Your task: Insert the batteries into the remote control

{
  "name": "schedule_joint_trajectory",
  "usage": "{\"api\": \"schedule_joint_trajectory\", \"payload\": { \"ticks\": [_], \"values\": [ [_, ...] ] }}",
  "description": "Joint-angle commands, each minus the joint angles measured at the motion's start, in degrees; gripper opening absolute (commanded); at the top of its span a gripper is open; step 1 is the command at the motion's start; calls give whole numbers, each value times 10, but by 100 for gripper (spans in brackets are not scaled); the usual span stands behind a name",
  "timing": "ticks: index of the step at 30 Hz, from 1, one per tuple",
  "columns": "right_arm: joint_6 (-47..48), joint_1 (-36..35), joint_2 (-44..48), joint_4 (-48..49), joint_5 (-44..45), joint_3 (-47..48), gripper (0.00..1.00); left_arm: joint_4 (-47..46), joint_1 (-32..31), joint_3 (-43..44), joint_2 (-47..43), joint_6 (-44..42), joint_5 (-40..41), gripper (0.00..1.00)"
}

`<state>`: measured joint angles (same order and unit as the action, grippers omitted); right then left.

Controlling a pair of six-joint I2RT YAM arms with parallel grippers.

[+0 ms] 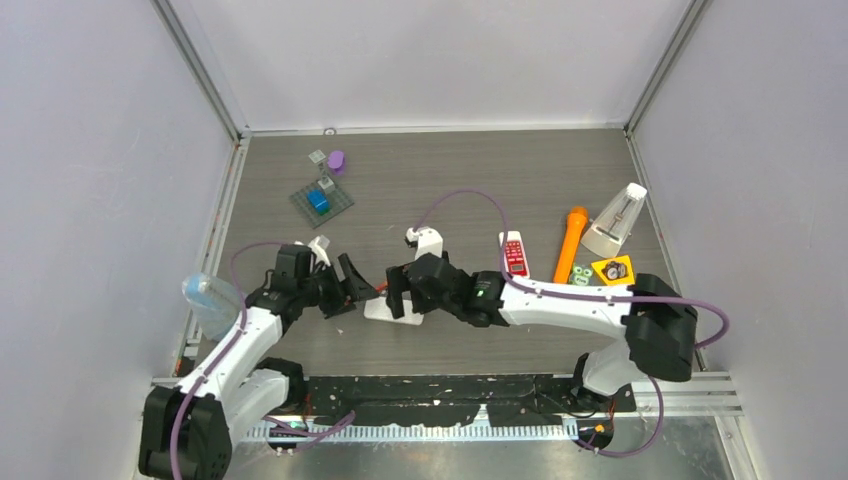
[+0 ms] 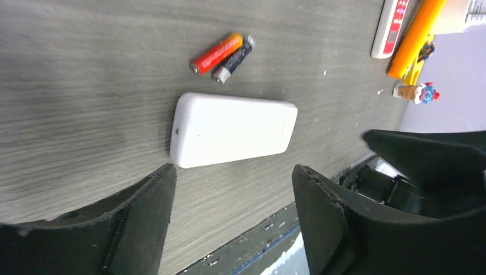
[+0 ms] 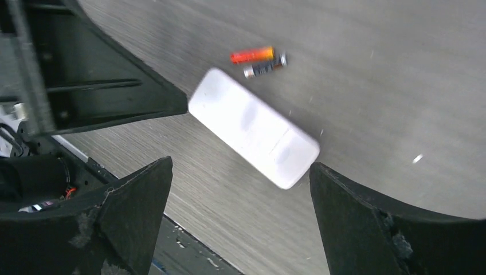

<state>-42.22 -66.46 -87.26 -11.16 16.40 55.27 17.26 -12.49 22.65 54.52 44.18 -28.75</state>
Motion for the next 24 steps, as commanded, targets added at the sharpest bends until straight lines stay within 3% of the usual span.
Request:
{"api": "schedule_joint_trajectory", "payload": {
  "ticks": [1,10,17,24],
  "values": [
    [251,7,40,-20,11,39,95,94,-2,46,-33,-50,75,78],
    [508,20,-31,-71,-174,68,96,184,9,84,-117,-44,187,82],
    [582,28,-139,-108,-212,146,96,228,29,110,-147,-25,254,83],
    [598,44,-207,-125,-244,195,91,236,51,128,-146,-25,259,83]
  ]
}}
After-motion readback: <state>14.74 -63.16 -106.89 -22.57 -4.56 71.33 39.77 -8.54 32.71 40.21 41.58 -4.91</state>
